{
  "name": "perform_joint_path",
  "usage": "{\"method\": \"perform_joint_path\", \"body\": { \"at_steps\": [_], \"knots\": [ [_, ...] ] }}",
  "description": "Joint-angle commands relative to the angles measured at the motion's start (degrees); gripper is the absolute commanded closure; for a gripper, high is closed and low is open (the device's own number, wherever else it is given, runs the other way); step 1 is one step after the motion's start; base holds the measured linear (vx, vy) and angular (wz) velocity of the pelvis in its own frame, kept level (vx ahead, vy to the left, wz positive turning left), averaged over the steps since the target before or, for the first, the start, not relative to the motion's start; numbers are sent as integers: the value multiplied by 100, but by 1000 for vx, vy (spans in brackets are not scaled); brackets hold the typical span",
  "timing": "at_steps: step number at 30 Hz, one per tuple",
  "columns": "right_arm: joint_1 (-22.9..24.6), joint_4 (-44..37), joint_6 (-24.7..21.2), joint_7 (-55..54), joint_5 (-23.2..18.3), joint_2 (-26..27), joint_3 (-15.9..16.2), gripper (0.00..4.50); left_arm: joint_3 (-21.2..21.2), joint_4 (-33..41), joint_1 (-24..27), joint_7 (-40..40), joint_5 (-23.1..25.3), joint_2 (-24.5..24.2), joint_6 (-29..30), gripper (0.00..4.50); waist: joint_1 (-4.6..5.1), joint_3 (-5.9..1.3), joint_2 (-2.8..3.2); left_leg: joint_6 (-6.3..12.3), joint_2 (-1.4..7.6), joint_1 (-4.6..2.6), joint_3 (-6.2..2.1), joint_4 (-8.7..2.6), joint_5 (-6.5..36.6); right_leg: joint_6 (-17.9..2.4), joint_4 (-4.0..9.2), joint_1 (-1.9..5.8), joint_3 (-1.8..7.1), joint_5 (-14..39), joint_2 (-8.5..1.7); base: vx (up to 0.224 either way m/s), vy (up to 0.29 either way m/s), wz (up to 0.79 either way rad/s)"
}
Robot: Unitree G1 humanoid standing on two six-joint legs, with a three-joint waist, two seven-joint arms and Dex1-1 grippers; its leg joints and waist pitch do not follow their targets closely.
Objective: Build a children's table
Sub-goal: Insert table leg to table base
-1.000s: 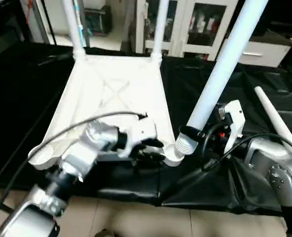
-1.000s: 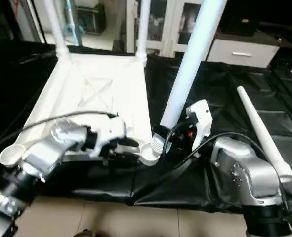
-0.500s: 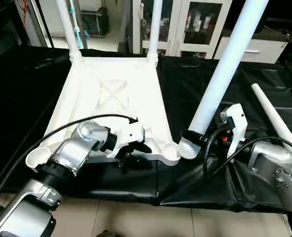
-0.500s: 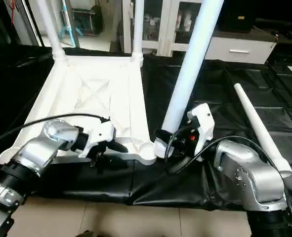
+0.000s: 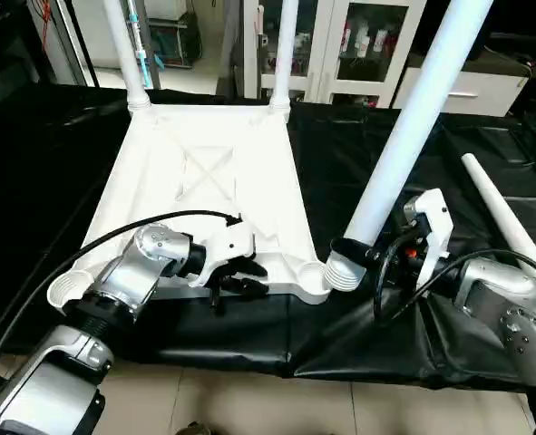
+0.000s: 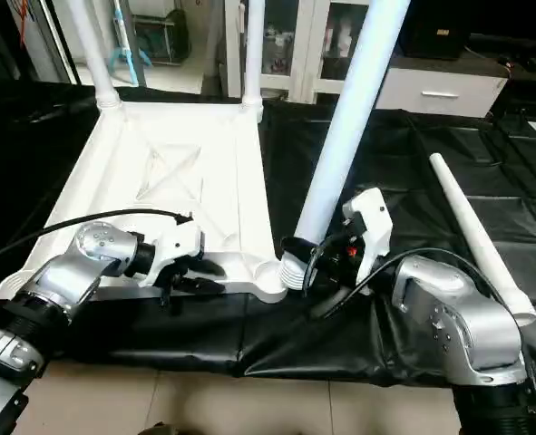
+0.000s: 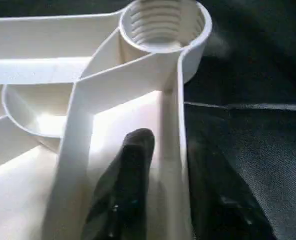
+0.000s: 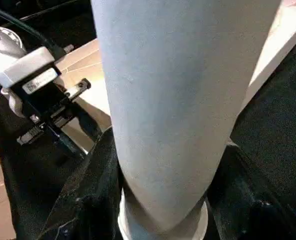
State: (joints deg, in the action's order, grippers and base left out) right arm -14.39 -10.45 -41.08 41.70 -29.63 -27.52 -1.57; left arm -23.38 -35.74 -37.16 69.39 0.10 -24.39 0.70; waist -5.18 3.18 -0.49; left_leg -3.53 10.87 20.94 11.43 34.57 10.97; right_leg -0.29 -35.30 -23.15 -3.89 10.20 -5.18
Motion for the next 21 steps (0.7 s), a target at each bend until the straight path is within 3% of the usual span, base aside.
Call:
{"method": "perform_joint_path", "body": {
  "at_steps": [1,3,12,16,18,21],
  "knots": [
    [-127,23,-37,15,-61,-22,23,260,-69,-119,-45,68,170,-115,-37,366,-17,-382,-98,14,242,-74,-125,-436,1044,-1010,432,266,279,1457,-382,0,0,0],
    [-155,45,-37,27,-56,-15,34,260,-105,-81,-1,130,184,-133,-13,370,-17,-380,-76,8,245,-84,-126,-438,1050,-998,435,250,280,1512,-384,0,0,0],
    [-278,173,-13,63,-16,30,87,260,-199,-16,136,214,344,-192,14,445,-12,-377,-101,11,246,-76,-126,-441,1037,-987,429,250,279,1545,-384,0,0,0],
    [-332,248,8,73,-1,34,94,260,-247,95,210,339,380,-261,86,445,-16,-378,-105,3,247,-88,-122,-441,1034,-958,434,235,281,1600,-383,0,0,0],
    [-342,259,11,73,1,36,96,260,-227,111,219,357,361,-254,128,404,-19,-376,-104,-5,246,-89,-122,-443,1051,-959,434,233,281,1606,-382,0,0,0],
    [-390,308,28,62,5,70,126,260,-132,166,221,255,293,-182,194,386,-17,-382,-104,-26,248,-90,-125,-446,1081,-968,430,235,279,1601,-382,0,0,0]
  ]
}}
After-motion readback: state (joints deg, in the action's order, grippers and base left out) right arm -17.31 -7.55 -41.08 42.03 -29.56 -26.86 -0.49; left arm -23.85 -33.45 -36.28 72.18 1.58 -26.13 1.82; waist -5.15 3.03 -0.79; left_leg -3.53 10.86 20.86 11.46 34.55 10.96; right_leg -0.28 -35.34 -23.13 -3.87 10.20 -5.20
